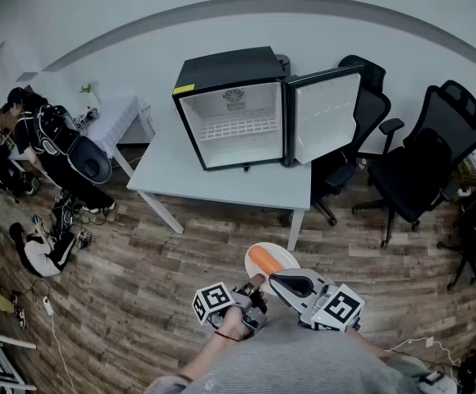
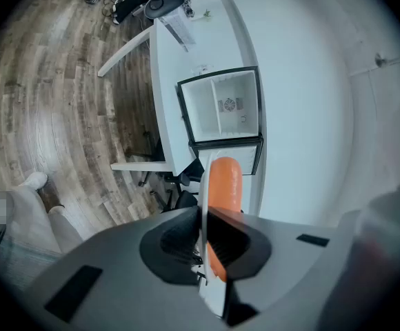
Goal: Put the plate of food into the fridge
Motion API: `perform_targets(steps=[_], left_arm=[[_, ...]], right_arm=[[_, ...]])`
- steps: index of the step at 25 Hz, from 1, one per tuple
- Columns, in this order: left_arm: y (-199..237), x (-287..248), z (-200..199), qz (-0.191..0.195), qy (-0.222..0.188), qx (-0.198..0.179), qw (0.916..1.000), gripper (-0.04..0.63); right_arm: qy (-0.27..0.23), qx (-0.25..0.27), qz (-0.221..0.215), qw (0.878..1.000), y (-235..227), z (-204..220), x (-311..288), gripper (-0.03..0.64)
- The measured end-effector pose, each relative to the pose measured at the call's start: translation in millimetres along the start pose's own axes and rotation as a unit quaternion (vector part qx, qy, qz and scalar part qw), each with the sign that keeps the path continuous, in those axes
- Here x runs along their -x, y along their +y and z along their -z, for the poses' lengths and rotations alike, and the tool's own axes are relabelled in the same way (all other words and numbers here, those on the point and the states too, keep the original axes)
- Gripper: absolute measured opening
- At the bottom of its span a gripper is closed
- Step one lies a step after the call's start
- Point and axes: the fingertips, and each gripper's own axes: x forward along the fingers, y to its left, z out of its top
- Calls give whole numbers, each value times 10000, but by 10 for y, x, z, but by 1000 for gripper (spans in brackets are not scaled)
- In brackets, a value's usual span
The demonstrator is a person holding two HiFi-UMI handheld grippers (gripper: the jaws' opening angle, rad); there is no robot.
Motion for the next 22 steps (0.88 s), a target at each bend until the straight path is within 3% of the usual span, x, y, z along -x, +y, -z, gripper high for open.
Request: perform_targets(steps=[13,22], left_arm=[[3,-67,42,-66,40,-24,10000,31],[-4,-146,111,-62,-43,6,10000,32]], right_arm=[[69,-59,-81,9999,-46,43,26,14],[8,-52,-396,9992,-18,43,116,15]])
